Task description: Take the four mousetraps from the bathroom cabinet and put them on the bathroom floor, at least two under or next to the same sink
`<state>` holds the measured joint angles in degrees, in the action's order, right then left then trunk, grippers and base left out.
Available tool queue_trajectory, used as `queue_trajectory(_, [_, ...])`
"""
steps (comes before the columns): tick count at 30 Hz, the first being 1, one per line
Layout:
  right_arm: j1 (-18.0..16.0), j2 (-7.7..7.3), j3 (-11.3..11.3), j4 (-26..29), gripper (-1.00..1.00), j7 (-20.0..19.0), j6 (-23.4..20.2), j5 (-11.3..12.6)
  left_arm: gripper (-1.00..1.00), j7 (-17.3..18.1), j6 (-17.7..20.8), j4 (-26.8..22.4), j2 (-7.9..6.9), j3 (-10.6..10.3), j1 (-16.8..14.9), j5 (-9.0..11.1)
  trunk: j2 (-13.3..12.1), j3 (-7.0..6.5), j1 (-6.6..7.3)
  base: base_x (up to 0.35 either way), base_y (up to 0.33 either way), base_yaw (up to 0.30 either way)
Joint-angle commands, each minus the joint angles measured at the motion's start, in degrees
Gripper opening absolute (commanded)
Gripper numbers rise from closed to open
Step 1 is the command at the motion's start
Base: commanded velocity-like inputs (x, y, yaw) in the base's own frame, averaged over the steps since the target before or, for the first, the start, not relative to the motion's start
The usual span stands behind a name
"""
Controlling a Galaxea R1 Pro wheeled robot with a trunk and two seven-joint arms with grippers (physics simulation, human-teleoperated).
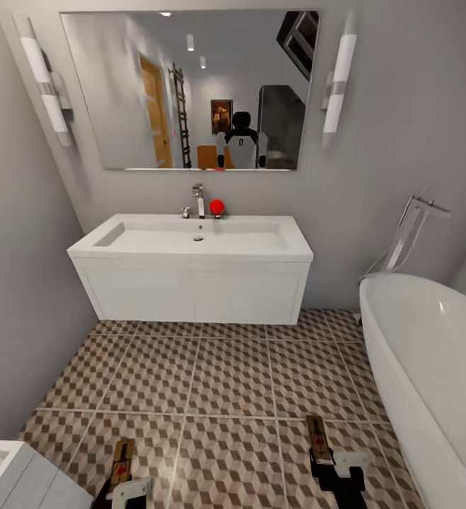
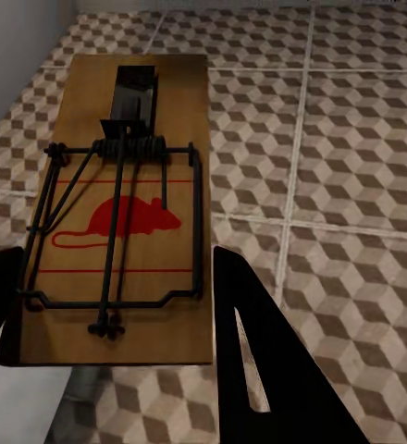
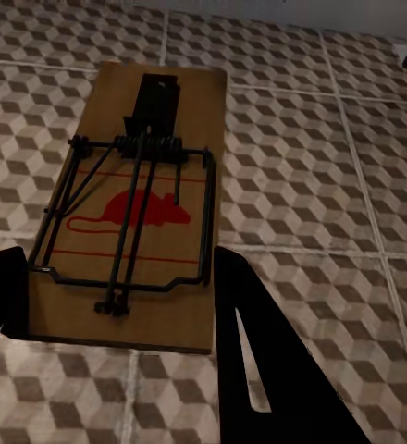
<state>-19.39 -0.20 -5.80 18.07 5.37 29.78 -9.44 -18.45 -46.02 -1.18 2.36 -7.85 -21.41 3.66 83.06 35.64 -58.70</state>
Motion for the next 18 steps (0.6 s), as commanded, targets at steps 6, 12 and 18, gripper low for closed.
queue_trajectory(6, [-0.04, 0.02, -0.27, -0.06, -1.0, -0.01, 0.19, -0.4, -1.0, -0.45, -0.09, 0.04, 0.01, -0.5, -0.04, 0.21, 0.02, 0.05, -0.03, 0.303, 0.0, 0.0])
queue_trajectory(12, [-0.04, 0.02, -0.26, -0.06, -1.0, -0.01, 0.19, -0.4, -1.0, -0.45, -0.1, 0.04, 0.01, -0.5, -0.04, 0.21, 0.02, 0.05, -0.03, 0.253, 0.0, 0.0])
queue_trajectory(18, [-0.04, 0.02, -0.27, -0.06, -1.0, -0.01, 0.19, -0.4, -1.0, -0.45, -0.12, 0.04, 0.01, -0.53, -0.04, 0.17, 0.02, 0.05, -0.03, 0.169, 0.0, 0.0])
